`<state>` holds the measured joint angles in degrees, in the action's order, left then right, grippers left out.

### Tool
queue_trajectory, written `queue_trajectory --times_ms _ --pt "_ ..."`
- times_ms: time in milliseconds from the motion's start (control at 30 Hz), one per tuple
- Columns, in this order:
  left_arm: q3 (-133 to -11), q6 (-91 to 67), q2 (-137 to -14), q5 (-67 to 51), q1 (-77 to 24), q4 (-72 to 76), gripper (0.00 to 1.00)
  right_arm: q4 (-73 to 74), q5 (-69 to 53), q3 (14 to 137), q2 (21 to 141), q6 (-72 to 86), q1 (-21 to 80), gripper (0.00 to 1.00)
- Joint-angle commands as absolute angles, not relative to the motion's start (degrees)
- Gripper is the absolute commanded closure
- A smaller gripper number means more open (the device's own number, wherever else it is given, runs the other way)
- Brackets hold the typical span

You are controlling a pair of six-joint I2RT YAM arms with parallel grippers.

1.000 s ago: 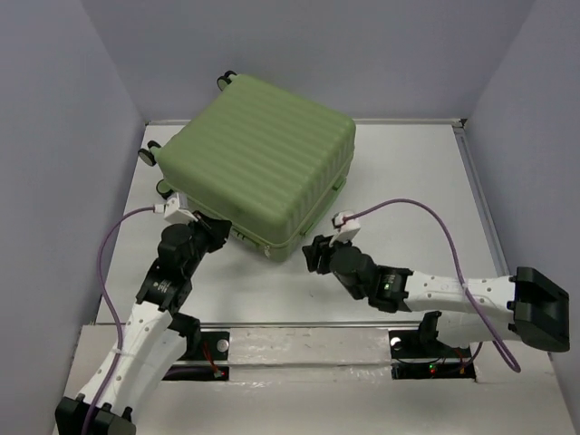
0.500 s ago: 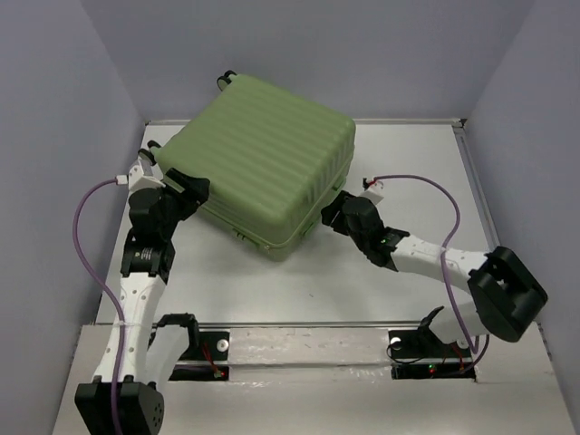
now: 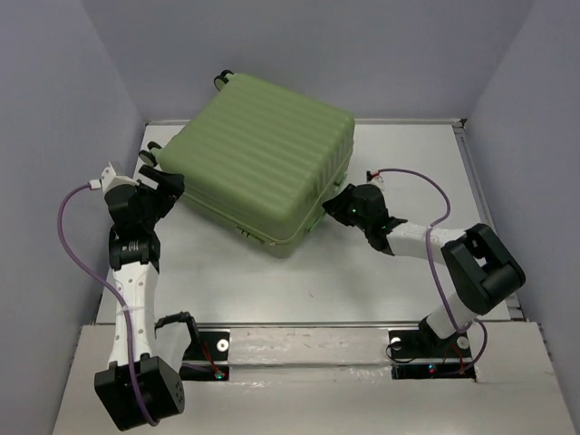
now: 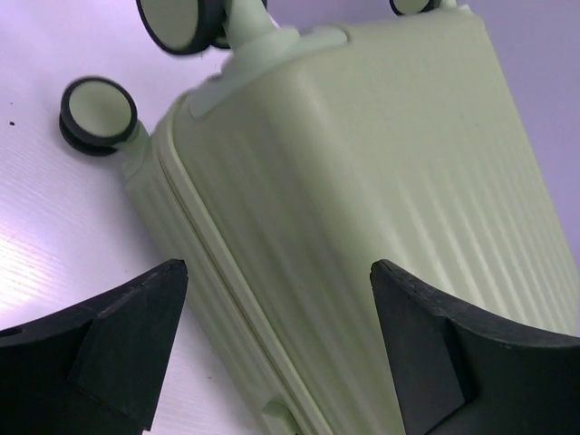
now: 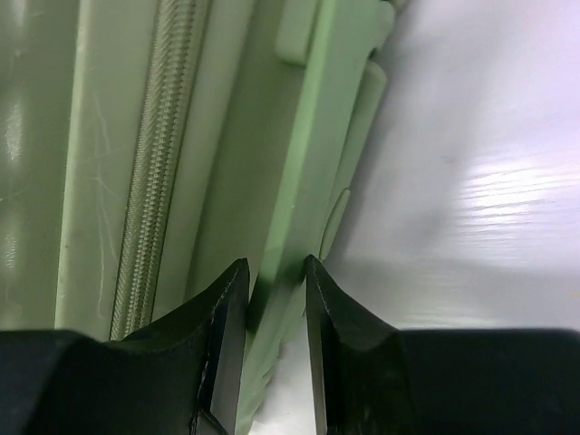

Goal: Pack the luggage

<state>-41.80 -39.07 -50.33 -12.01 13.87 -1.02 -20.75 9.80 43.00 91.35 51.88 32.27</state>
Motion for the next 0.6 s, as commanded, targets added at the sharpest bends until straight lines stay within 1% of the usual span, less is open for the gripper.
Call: queue_trajectory --times_ms 0,33,100,233,400,433,500,533,567 --pt "-42.8 -39.8 -48.2 -12.6 14.5 1.4 0.05 -22.9 5.0 36.1 84.6 45.6 22.0 0.93" --pt "-42.9 -39.8 -47.9 -12.4 14.5 1.3 0.03 -22.2 3.4 34.3 81.1 43.2 18.1 0.93" --pt "-43.0 -40.2 -47.6 -12.0 14.5 0.6 0.01 -19.1 -2.7 35.3 79.0 40.1 13.6 0.93" --pt "-43.5 -41.4 -48.7 -12.3 14.6 0.4 0.01 -10.9 -4.0 37.9 76.7 32.2 9.9 0.93" --pt "-45.0 -44.7 -53.2 -18.2 14.6 2.5 0.01 -8.5 -5.9 40.0 75.4 28.2 9.1 0.93" --pt "-44.7 -46.0 -54.6 -19.6 14.6 3.2 0.01 -8.2 -6.1 40.4 75.4 28.0 9.1 0.91" --pt "-44.3 -47.0 -55.8 -23.2 14.3 4.8 0.01 -7.4 -5.2 40.6 74.7 27.6 9.1 0.85" --pt "-43.9 -47.2 -55.9 -24.2 14.2 5.0 0.01 -7.1 -4.8 40.6 74.4 27.2 9.1 0.8" --pt "-43.9 -47.3 -55.8 -25.0 14.0 5.0 0.01 -6.1 -4.1 40.6 74.0 26.9 9.1 0.66"
